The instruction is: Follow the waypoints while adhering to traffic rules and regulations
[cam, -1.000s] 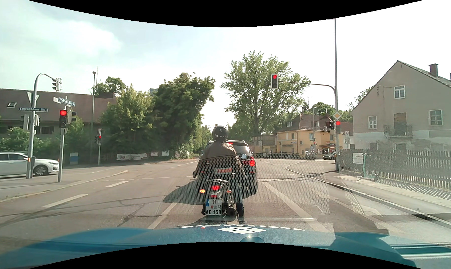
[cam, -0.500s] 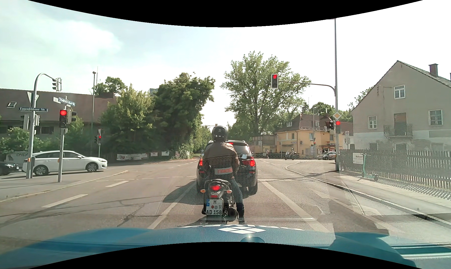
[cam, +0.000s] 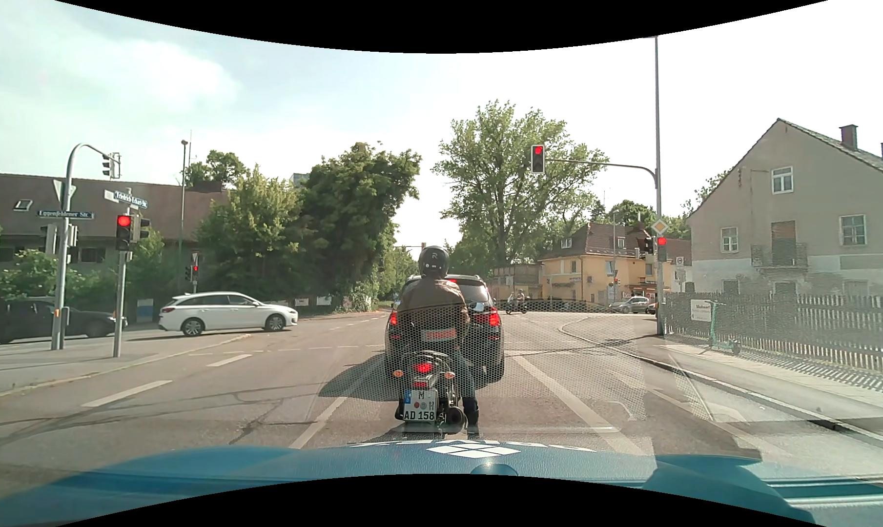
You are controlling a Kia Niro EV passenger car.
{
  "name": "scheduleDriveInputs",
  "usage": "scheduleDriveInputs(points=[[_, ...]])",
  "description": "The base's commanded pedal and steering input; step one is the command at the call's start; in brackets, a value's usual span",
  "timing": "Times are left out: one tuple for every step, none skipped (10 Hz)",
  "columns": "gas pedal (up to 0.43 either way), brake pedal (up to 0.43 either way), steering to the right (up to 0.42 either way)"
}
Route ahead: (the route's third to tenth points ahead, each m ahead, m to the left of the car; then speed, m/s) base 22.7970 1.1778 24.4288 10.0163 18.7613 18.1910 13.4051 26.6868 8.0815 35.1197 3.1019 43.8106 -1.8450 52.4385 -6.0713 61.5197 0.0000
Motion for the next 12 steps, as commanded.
scheduleDriveInputs(points=[[0.0,0.317,-0.011],[0.0,0.317,-0.011],[0.0,0.317,-0.011],[0.0,0.317,-0.011],[0.0,0.317,-0.011],[0.0,0.317,-0.011],[0.0,0.317,-0.011],[0.0,0.317,-0.011],[0.0,0.317,-0.011],[0.0,0.317,-0.011],[0.0,0.317,-0.011],[0.0,0.311,-0.011]])
